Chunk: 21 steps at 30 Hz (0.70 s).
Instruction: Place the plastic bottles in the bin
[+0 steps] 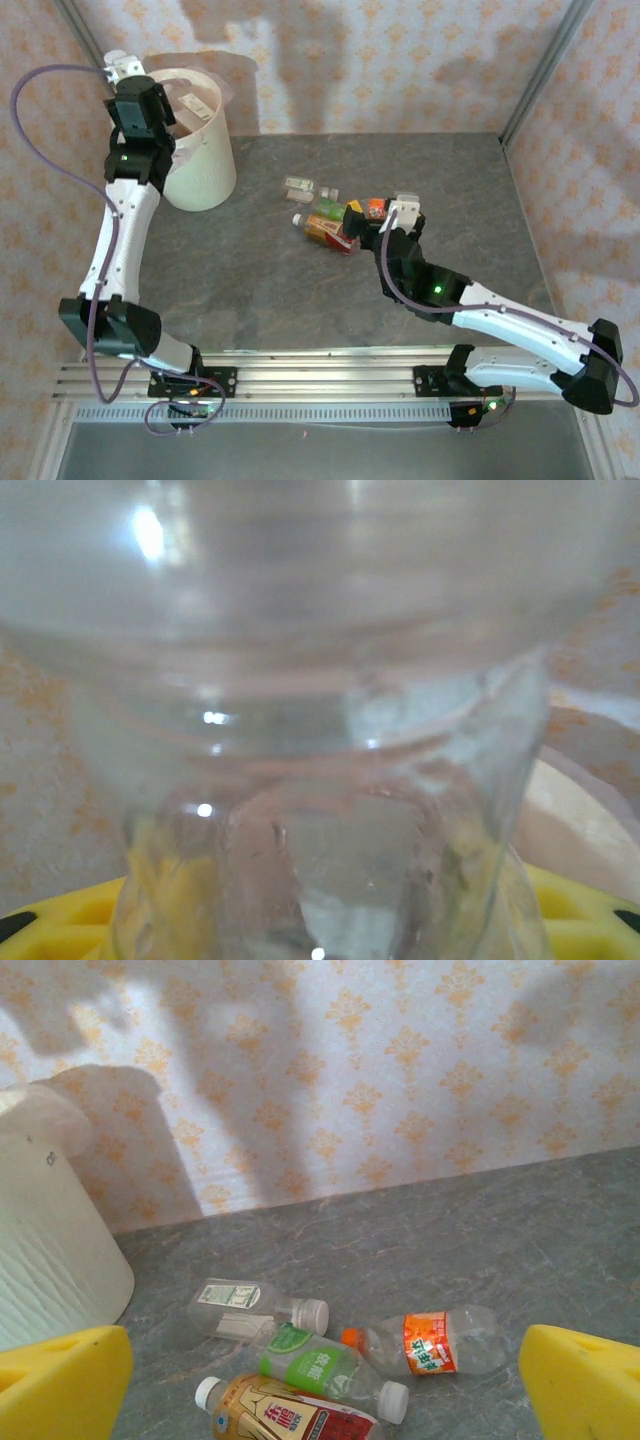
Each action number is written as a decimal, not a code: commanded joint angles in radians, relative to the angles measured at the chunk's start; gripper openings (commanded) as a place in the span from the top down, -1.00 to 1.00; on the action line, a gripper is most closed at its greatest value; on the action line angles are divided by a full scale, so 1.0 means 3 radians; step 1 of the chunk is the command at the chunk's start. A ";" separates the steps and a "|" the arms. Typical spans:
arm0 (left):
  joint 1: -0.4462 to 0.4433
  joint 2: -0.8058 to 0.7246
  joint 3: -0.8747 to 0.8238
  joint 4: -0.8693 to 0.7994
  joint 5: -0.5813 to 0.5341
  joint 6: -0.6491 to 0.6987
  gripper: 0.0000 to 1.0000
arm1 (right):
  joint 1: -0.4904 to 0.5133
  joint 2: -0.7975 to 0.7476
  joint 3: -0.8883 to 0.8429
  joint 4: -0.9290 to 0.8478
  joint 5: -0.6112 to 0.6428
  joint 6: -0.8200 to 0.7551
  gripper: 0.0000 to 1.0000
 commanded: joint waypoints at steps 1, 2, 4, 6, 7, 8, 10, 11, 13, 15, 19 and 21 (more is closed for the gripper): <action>0.0134 0.0267 0.0341 0.0131 0.0257 0.0398 -0.17 | -0.0007 -0.0064 0.0002 -0.0285 0.0169 0.0218 -0.98; 0.0166 0.0378 0.0428 0.0136 0.0306 0.0425 -0.18 | -0.0007 -0.0073 0.0017 -0.0360 0.0198 0.0262 -0.98; 0.0200 0.0585 0.0594 0.0128 0.0255 0.0439 -0.18 | -0.0009 -0.0093 0.0043 -0.0473 0.0254 0.0334 -0.98; 0.0199 0.0783 0.0757 0.0111 0.0127 0.0487 -0.17 | -0.0010 -0.0128 0.0068 -0.0568 0.0311 0.0362 -0.98; 0.0201 0.0877 0.0835 0.0103 0.0060 0.0496 -0.17 | -0.0010 -0.0149 0.0087 -0.0625 0.0352 0.0384 -0.98; 0.0202 0.0979 0.0929 0.0080 -0.0005 0.0488 -0.17 | -0.0007 -0.0174 0.0099 -0.0686 0.0394 0.0419 -0.98; 0.0225 0.1170 0.1152 -0.0042 -0.0022 0.0456 -0.17 | -0.0012 -0.0228 0.0092 -0.0761 0.0463 0.0490 -0.98; 0.0240 0.1315 0.1307 -0.0133 -0.0025 0.0424 -0.17 | -0.0010 -0.0266 0.0072 -0.0786 0.0493 0.0524 -0.98; 0.0252 0.1547 0.1619 -0.0338 -0.0093 0.0417 -0.18 | -0.0008 -0.0346 0.0011 -0.0831 0.0544 0.0614 -0.98; 0.0251 0.1764 0.1916 -0.0512 -0.0294 0.0402 -0.20 | -0.0008 -0.0422 -0.0043 -0.0870 0.0582 0.0695 -0.98; 0.0260 0.2041 0.2290 -0.0686 -0.0610 0.0389 -0.33 | -0.0010 -0.0611 -0.0154 -0.0966 0.0706 0.0871 -0.98; 0.0265 0.2035 0.2222 -0.0641 -0.0776 0.0345 -0.48 | -0.0008 -0.0701 -0.0220 -0.0983 0.0755 0.0917 -0.98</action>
